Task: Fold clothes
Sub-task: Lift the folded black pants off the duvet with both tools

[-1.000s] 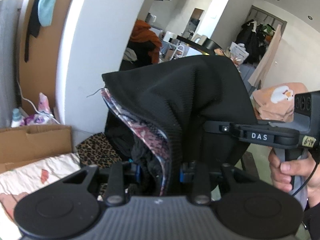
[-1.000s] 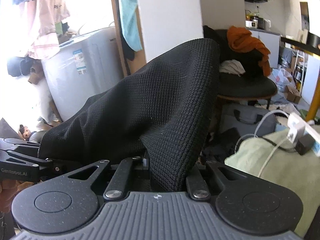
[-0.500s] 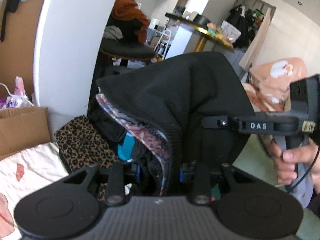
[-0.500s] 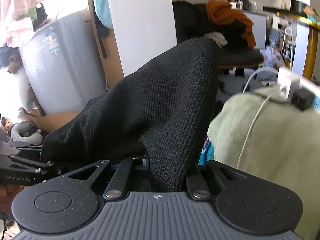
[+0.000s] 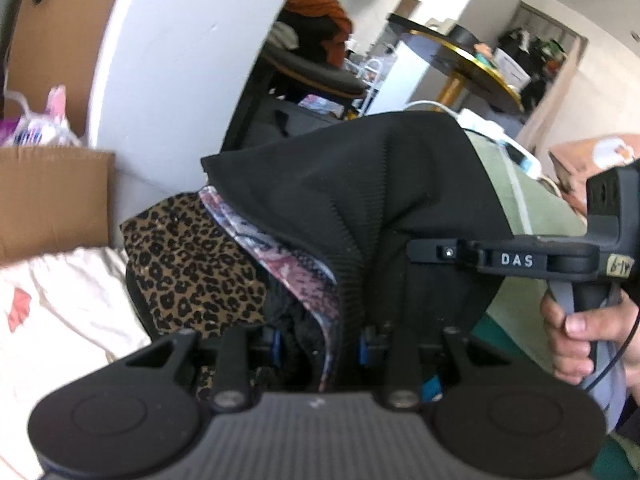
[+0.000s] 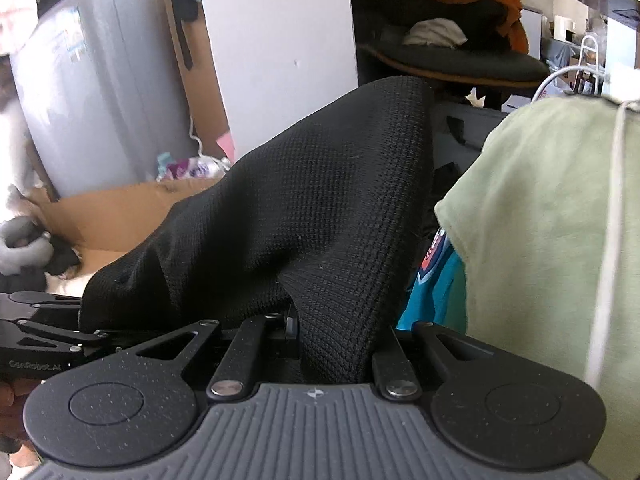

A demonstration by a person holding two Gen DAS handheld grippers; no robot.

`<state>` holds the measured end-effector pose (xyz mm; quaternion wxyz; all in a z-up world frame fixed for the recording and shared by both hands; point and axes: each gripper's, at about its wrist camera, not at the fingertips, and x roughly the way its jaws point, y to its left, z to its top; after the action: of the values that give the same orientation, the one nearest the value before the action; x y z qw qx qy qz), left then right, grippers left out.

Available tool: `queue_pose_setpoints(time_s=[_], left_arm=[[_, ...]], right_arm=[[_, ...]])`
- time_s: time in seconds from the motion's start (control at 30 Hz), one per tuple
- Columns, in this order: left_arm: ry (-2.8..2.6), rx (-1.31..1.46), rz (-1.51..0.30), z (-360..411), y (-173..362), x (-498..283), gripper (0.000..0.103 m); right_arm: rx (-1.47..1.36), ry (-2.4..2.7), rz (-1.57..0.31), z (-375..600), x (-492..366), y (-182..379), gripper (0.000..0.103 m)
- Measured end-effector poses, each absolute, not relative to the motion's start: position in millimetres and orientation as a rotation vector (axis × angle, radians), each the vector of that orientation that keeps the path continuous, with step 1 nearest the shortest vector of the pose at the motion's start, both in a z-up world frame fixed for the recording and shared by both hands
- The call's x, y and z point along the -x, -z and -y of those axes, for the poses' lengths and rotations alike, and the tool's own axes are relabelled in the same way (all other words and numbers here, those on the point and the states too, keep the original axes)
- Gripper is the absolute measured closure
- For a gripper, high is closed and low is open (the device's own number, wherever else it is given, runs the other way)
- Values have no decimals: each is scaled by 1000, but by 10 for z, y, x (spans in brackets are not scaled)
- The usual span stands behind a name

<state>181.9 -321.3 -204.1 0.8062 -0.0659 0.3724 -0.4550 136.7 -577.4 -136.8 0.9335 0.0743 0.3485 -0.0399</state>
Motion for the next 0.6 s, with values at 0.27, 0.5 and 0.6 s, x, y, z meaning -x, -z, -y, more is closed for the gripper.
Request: queue_pose_setpoints(time_s=[0.27, 0.5, 0.6], left_arm=[[947, 206, -813, 3284, 2637, -2180, 69], [928, 231, -832, 3333, 2961, -2533, 69], [925, 242, -843, 3358, 3067, -2680, 69]], right_arm=[[-92, 81, -755, 5820, -1828, 1919, 93], [-68, 66, -780, 5878, -2278, 2303, 93], [-93, 62, -787, 5954, -2429, 2438, 93]])
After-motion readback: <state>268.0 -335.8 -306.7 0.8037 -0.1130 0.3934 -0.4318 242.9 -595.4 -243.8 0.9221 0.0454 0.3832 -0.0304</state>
